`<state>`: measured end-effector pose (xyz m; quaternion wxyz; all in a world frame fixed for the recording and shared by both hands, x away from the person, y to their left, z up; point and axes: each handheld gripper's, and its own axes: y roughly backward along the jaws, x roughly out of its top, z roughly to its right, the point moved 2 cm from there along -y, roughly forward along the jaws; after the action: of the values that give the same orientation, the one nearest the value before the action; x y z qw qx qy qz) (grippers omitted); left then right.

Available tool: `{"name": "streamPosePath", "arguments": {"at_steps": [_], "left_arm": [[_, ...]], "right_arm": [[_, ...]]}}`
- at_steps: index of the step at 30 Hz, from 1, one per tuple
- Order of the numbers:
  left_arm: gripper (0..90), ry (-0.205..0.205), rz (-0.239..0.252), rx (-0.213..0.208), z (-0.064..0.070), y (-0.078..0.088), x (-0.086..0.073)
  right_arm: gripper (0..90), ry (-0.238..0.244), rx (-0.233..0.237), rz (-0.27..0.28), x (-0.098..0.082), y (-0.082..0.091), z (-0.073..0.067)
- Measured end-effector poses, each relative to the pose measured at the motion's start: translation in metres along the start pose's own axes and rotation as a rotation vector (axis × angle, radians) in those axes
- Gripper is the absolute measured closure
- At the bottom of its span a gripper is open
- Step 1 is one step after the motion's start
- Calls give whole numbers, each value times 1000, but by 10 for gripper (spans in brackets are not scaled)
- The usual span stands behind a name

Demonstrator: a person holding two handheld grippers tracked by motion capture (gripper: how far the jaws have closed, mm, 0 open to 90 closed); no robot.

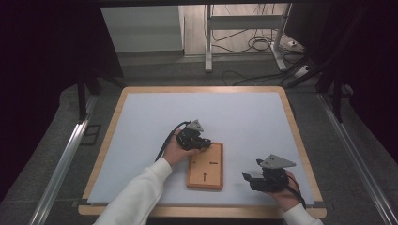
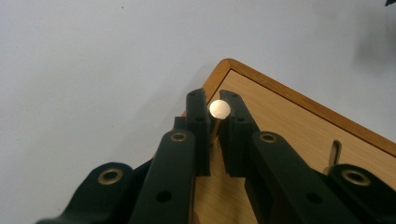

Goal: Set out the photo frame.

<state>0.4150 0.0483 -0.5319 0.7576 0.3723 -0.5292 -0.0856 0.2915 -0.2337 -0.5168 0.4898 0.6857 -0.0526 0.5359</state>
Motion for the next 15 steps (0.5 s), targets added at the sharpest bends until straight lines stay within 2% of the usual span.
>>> {"name": "streamPosePath", "arguments": {"at_steps": [3,8,15], "left_arm": [[822,21,5,-22,-2,0,-1],[821,20,3,-30,-3,0,0],[814,42,-1,-54,-6,0,0]], "right_arm": [[226,34,-7,4,3,-1,-7],[222,58,1,-1,6,-4,-15],[221,75,16,-2,8,-7,-21]]}}
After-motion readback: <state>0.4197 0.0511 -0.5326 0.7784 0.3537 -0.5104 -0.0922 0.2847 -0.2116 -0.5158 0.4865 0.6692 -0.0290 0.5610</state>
